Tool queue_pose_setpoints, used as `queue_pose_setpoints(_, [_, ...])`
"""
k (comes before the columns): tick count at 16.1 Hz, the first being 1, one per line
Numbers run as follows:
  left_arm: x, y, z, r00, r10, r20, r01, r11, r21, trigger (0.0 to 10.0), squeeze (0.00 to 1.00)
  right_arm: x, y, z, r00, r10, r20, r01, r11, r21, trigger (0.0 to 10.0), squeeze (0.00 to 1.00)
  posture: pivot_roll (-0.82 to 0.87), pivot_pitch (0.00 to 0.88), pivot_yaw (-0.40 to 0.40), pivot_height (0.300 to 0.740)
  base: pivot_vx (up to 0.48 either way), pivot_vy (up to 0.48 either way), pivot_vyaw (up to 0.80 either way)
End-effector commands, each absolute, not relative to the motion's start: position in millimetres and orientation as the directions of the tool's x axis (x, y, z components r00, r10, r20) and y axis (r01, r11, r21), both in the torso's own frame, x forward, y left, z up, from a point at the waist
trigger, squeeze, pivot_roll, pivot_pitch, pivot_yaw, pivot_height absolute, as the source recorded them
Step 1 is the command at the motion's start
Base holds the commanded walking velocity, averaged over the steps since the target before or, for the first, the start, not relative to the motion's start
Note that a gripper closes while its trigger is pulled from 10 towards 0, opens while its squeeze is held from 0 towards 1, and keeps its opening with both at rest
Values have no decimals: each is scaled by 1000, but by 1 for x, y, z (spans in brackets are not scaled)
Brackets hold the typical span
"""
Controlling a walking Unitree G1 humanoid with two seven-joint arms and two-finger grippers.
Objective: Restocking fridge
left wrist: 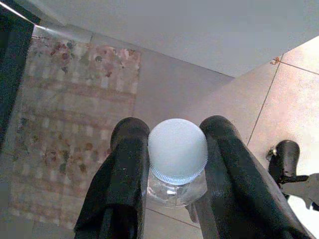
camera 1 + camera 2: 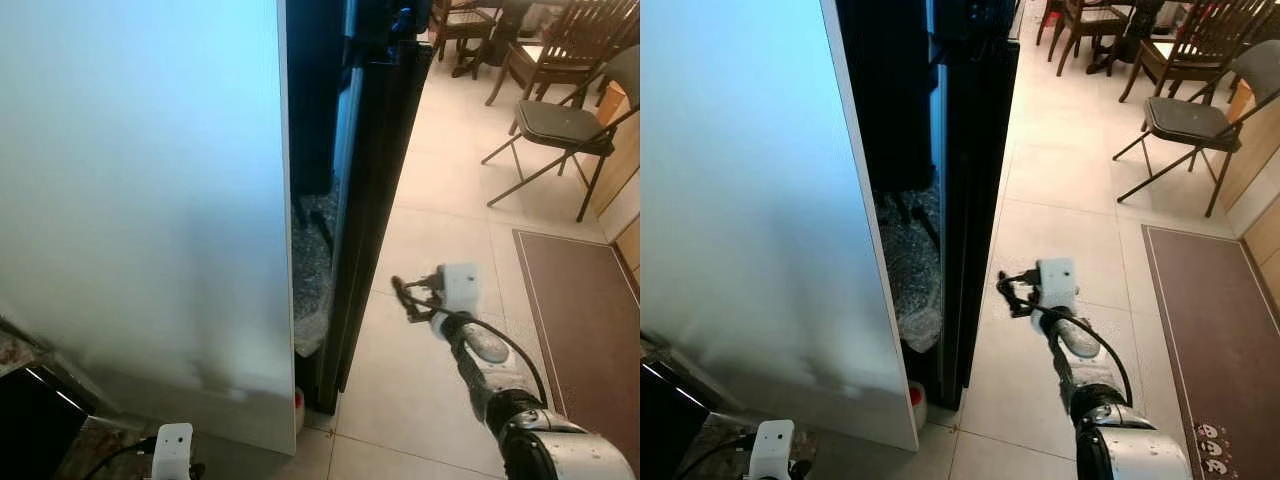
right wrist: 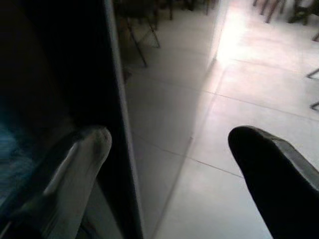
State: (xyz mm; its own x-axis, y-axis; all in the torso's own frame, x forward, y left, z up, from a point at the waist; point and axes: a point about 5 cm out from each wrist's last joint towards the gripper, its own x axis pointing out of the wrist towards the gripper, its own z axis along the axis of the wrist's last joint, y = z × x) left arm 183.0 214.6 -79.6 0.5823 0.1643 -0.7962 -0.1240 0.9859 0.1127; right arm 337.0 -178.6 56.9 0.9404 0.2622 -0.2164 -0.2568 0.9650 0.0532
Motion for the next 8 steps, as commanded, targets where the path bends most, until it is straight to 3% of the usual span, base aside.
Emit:
queue_pose_setpoints(1, [180, 216, -81, 570, 167, -804, -119, 986, 121, 10000, 0, 337, -171, 61, 922, 343, -181, -335, 939, 75, 10000, 0, 16, 0, -23, 740, 0, 0, 0])
queue_pose_setpoints(4, [180, 216, -81, 568, 165, -807, -112, 986, 123, 10000, 0, 337, -152, 70, 839, 529, -125, -525, 848, 70, 10000, 0, 4, 0, -20, 740, 0, 0, 0])
queue_pose_setpoints(8, [180, 216, -81, 569, 162, -807, -112, 987, 119, 10000, 0, 342, -149, 75, 825, 540, -170, -549, 836, -11, 10000, 0, 5, 0, -22, 740, 0, 0, 0])
